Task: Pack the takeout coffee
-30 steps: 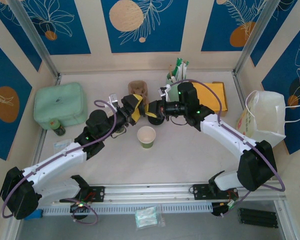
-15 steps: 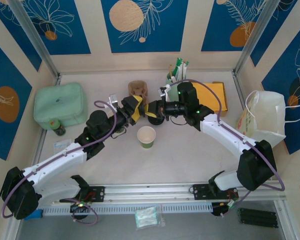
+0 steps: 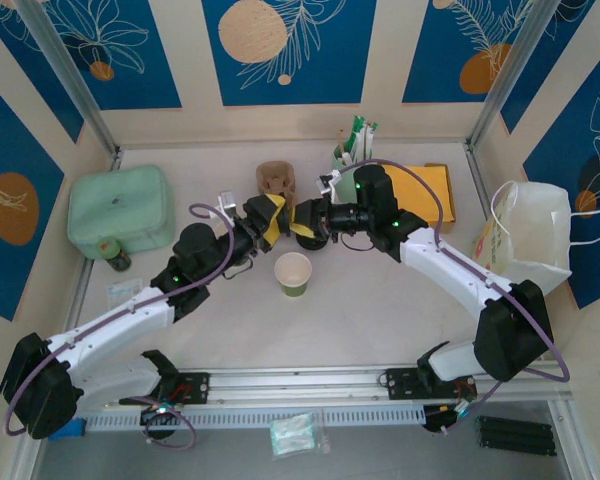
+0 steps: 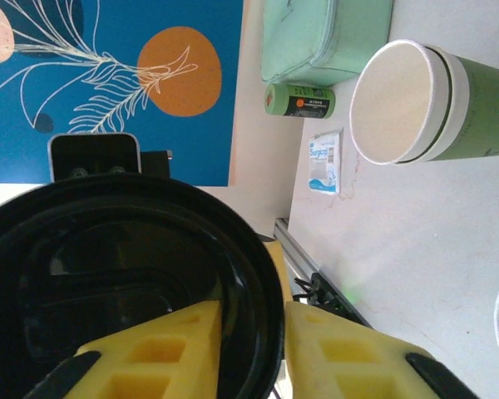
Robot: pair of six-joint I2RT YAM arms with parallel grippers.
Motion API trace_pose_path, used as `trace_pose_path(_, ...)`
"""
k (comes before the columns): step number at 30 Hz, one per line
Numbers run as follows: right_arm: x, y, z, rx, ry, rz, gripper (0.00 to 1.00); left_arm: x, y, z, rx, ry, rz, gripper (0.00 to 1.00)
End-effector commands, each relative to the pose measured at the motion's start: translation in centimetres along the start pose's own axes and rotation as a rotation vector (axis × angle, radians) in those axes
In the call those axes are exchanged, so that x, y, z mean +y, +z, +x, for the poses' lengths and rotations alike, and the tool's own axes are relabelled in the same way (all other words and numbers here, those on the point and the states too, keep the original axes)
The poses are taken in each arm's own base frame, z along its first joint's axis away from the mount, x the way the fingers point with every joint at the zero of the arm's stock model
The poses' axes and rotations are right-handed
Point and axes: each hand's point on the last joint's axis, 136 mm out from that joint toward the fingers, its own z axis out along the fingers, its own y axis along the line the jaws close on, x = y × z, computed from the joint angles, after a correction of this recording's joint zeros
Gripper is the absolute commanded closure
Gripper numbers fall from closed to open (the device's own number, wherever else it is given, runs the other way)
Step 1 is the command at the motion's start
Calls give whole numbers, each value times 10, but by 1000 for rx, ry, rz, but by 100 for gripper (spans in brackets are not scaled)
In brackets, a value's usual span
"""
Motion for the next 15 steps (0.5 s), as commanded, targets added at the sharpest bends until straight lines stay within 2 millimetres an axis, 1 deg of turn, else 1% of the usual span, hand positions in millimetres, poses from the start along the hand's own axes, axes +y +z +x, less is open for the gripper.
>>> trace_pose_path(1, 3, -15, -3, -39, -9, 6, 65, 2, -3, 6, 17, 25, 4, 21)
trace_pose_path(3, -3, -23, -5, -63, 4, 24, 58, 3, -5, 6, 16, 42, -7, 22)
trace_pose_path(6, -14, -36, -5, -98, 17, 57, 53, 4, -8, 7, 22, 111, -44, 22)
trace_pose_path(10, -29, -48, 3, -119, 10, 133, 52, 9, -16, 7, 54, 286, -163, 22)
trace_pose_path(12, -38, -52, 10, -120, 9, 176, 52, 15, -23, 7, 88, 407, -259, 23)
trace_pose_path(15, -51, -55, 22, -107, 9, 220, 52, 19, -30, 6, 132, 537, -355, 23)
